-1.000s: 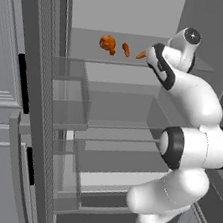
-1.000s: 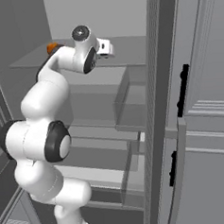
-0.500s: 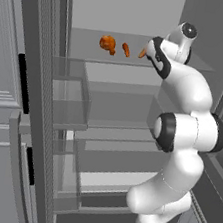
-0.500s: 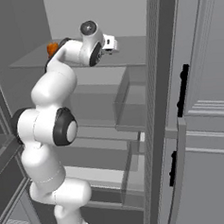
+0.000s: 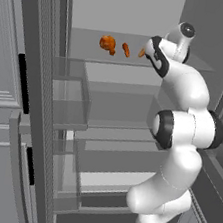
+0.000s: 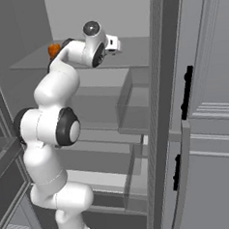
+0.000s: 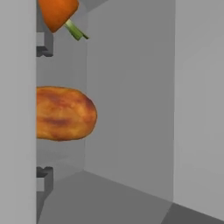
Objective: Place one carrot and one chicken drumstick in each tupperware on the nearby counter, to pack two identical lunches.
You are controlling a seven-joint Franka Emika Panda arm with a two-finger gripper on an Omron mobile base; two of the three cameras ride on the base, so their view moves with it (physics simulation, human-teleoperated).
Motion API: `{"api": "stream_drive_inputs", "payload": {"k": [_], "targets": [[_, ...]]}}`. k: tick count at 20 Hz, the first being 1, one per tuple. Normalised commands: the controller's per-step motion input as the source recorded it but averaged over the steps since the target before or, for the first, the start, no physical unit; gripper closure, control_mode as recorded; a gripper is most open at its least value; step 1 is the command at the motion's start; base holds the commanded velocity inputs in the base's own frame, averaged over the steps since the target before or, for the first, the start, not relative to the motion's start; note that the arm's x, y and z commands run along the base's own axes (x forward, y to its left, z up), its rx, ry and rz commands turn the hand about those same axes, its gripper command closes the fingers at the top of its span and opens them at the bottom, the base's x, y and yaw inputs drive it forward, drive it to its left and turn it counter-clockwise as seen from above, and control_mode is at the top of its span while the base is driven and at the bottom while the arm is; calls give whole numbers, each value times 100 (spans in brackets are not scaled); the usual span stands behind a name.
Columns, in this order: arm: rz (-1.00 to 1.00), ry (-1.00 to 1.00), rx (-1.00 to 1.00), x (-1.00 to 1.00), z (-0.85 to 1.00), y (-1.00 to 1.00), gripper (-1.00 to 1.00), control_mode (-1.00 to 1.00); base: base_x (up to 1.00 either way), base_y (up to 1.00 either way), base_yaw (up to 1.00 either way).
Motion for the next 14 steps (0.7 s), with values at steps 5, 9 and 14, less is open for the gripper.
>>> {"api": "stream_drive_inputs", "payload": {"k": [5, 9, 14], "targets": [[-2, 0, -1, 33, -30, 0, -100, -100, 0, 0, 0], [0, 0, 0, 0, -13, 0, 100, -100, 0, 0, 0], [0, 1, 0, 0, -2, 0, 100, -100, 0, 0, 0]]}}
